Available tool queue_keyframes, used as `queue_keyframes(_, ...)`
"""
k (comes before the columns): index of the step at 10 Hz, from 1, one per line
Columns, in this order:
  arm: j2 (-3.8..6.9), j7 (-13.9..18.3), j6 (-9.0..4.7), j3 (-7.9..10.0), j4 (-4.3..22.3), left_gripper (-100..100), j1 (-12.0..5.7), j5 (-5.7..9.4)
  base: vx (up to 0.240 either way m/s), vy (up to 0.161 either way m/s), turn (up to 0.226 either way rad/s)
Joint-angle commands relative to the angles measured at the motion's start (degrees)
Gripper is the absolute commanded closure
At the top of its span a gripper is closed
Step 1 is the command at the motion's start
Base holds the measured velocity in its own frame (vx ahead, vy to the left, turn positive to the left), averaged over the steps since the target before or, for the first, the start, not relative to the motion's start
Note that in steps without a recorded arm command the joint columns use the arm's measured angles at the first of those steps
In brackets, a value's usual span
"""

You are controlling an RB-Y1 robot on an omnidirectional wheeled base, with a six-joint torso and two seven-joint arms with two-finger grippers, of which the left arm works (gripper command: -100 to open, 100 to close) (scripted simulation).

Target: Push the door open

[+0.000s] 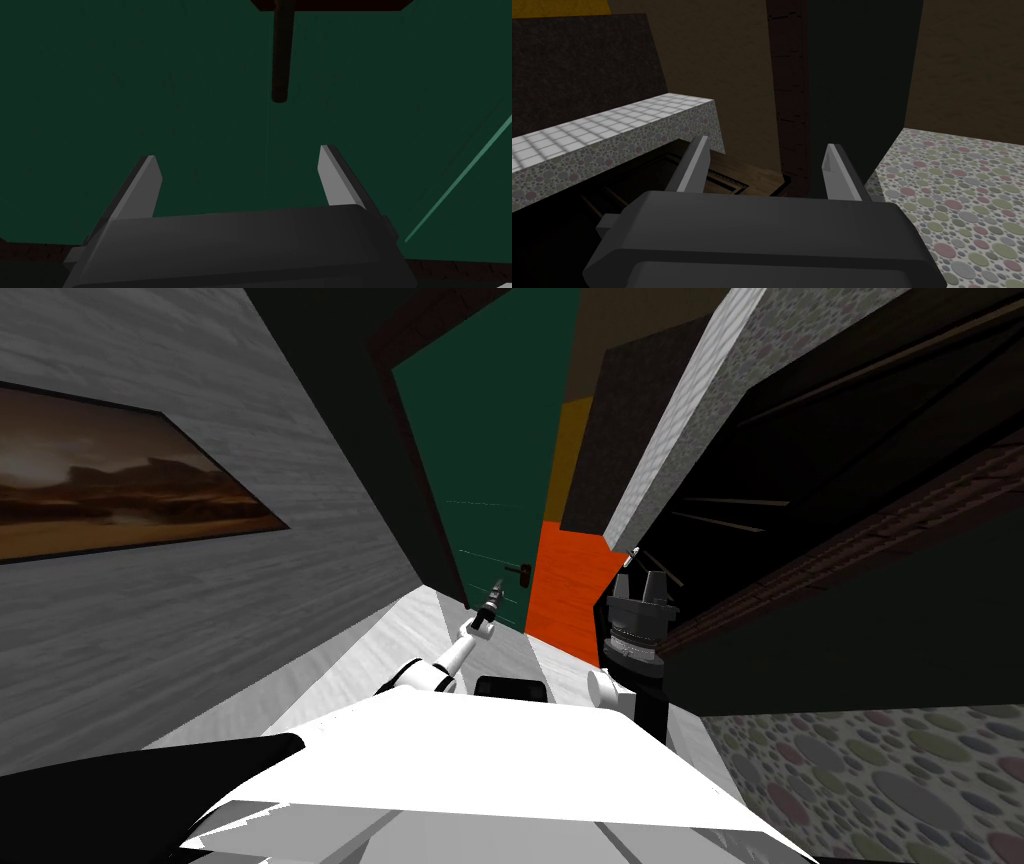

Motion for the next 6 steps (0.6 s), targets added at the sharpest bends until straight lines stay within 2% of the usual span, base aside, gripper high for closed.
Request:
queue_keyframes(1, -0.27, 0.08, 0.27, -0.45, 1.93, -100, -1.18, -0.09, 0.085, 0.046, -0.045)
queue_keyframes(3, -0.73, 0.12, 0.26, -0.81, 4.72, -100, -2.93, -0.13, 0.079, 0.041, -0.05)
queue_keyframes(4, -1.2, 0.15, 0.24, -1.14, 7.26, -100, -4.52, -0.18, 0.082, 0.063, -0.066)
queue_keyframes(6, -1.61, 0.18, 0.23, -1.41, 9.34, -100, -5.82, -0.21, 0.094, 0.045, -0.049)
